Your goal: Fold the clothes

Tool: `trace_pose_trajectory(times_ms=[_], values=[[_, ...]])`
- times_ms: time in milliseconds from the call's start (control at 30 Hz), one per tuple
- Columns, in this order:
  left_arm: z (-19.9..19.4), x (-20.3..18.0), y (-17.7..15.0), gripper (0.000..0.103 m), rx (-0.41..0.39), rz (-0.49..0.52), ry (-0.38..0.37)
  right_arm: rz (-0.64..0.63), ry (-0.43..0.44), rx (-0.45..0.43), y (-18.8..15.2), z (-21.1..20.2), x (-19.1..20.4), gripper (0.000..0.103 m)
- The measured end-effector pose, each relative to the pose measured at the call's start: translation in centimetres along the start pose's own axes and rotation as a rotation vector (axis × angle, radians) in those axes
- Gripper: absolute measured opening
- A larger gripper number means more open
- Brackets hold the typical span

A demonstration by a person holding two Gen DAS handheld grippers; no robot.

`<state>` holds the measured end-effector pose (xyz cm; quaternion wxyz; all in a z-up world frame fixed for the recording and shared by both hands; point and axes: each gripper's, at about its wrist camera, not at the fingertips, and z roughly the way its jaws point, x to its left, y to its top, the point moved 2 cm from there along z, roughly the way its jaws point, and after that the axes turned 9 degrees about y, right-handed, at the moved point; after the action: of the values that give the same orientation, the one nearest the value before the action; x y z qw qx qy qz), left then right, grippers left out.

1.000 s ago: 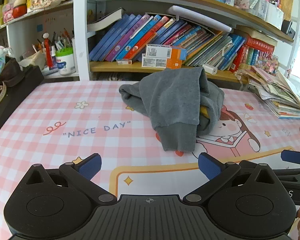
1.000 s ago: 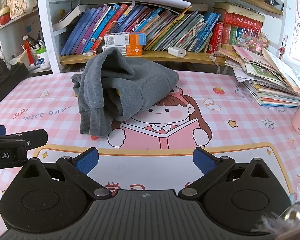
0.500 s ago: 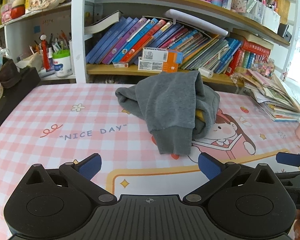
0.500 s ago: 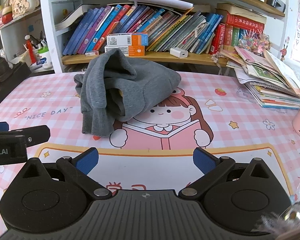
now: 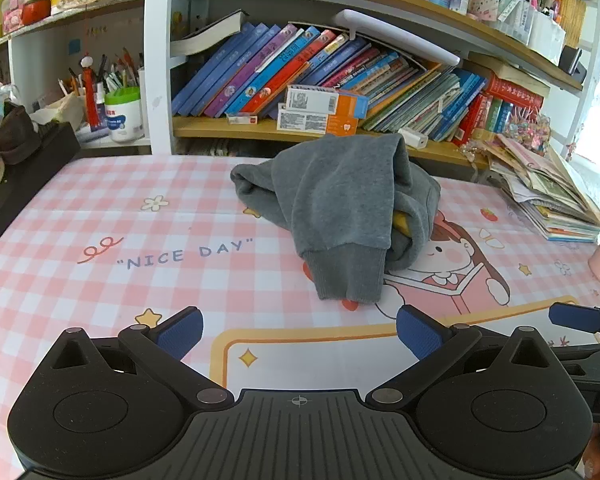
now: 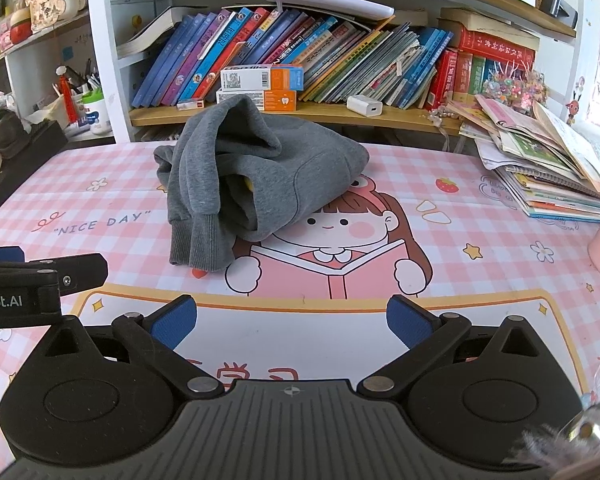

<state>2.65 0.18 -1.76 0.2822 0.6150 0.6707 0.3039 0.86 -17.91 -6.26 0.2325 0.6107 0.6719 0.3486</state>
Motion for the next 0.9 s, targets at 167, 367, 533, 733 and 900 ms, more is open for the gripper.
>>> trace_pose_trajectory(times_ms=[167,367,533,733,900], values=[[0.1,0.0,0.1,0.103,0.002,-0.003,-0.002,0.002,-0.002,0.0,0.1,0.1,0.0,0.102],[0.4,0.1,0.1,0.103,0.01,-0.012,-0.001,0.004,-0.006,-0.001,0.2,0.2,-0.2,0.102],[0.6,0.1,0.1,0.103,0.012,-0.011,0.007,0.007,-0.006,0.006,0.3,0.5,-0.3,0.102],[0.9,0.2,0.3,0.103,0.014,-0.001,0.015,0.016,-0.012,0.005,0.4,0.7,-0.5,0.102],[1.1,0.2,0.4,0.103,0.014,0.013,0.01,0.014,-0.012,0.006,0.5,0.9,-0.4,0.102]])
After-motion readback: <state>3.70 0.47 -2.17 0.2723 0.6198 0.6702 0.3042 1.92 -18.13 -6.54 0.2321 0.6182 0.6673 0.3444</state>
